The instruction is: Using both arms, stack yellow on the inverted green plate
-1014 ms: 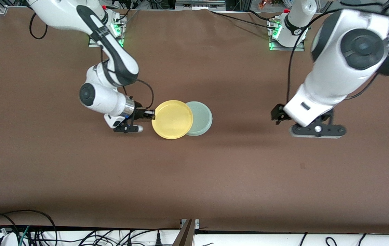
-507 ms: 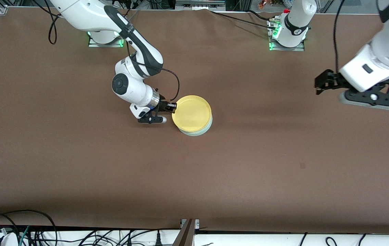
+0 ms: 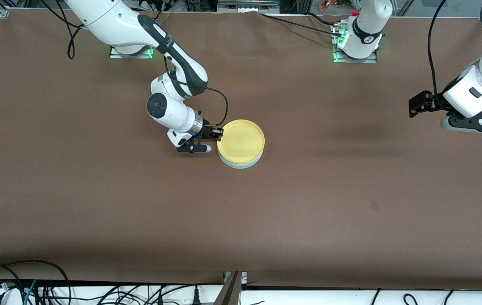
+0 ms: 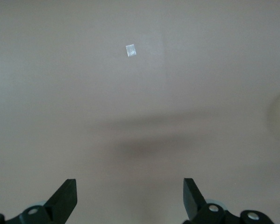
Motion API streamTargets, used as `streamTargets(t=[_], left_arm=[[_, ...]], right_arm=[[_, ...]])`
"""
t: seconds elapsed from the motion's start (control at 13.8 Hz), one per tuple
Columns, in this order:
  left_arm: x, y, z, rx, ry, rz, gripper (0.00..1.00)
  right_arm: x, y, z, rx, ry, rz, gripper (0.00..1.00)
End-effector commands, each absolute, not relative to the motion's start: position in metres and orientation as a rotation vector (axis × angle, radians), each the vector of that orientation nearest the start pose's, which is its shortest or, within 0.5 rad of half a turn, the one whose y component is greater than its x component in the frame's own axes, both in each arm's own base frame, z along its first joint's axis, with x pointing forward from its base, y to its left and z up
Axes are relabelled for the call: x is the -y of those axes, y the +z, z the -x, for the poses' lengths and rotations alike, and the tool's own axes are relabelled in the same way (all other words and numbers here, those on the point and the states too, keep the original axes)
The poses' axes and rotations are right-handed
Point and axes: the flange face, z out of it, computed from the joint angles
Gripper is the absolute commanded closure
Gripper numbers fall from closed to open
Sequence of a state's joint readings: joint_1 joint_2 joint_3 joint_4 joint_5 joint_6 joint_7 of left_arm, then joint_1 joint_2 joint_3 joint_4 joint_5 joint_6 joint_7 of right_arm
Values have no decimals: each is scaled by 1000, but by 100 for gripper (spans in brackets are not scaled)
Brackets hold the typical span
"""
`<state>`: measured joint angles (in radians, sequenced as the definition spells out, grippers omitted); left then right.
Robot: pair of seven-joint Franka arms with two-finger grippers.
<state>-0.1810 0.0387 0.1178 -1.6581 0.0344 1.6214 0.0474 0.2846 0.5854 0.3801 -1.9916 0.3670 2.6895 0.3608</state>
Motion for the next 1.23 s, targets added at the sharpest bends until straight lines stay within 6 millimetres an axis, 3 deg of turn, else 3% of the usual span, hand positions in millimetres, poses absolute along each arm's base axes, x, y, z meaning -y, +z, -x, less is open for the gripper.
streamTargets(t=[0.0, 0.07, 0.14, 0.22, 0.36, 0.43, 0.65, 0.8, 1.16], left_arm=[[9, 566, -542, -202, 63, 3138, 0], [7, 567, -541, -197, 76, 3137, 0], [7, 571, -543, -195, 80, 3136, 0], [6, 573, -546, -192, 56, 3135, 0], [7, 571, -550, -191, 58, 3135, 0], [-4, 570, -551, -161, 61, 3137, 0], [-17, 575, -554, -122, 8, 3139, 0], [-14, 573, -555, -119, 14, 3152, 0], [-3, 578, -569, -123, -13, 3149, 0]], right_arm=[[-371, 197, -500, -145, 99, 2733, 100], [-371, 196, -500, -142, 100, 2734, 100], [-370, 195, -501, -150, 101, 2733, 80], [-363, 193, -506, -162, 95, 2739, 1], [-358, 204, -517, -166, 72, 2735, 0], [-347, 214, -528, -176, 66, 2746, 0], [-301, 280, -586, -178, 188, 2796, 0], [-271, 321, -619, -118, 224, 2890, 0], [-184, 379, -658, -3, 245, 3051, 0]])
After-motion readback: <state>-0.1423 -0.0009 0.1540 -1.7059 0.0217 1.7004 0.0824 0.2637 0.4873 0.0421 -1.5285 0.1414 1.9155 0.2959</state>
